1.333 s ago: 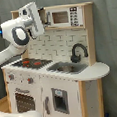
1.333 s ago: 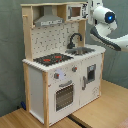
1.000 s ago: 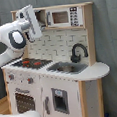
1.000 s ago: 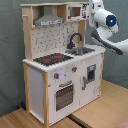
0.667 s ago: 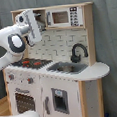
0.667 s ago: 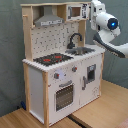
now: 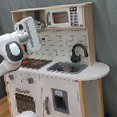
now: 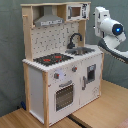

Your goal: Play with the kitchen

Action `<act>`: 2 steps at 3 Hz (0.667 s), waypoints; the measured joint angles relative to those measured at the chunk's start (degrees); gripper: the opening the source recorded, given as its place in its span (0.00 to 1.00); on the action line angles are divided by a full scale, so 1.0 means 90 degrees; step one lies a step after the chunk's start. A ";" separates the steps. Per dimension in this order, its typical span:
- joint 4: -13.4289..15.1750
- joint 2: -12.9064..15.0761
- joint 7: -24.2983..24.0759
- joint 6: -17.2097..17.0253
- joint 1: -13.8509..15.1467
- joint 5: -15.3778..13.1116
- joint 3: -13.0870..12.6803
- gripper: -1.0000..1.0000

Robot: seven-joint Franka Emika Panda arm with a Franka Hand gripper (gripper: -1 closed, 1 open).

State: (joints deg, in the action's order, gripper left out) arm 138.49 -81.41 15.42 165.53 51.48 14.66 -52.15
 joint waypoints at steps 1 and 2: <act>0.0364 -0.0143 -0.0245 -0.0361 -0.0345 0.0000 0.0001 1.00; 0.0429 -0.0164 -0.0405 -0.0990 -0.0476 0.0002 0.0003 1.00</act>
State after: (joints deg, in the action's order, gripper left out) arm 142.36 -82.89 11.78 156.62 47.19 14.68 -52.12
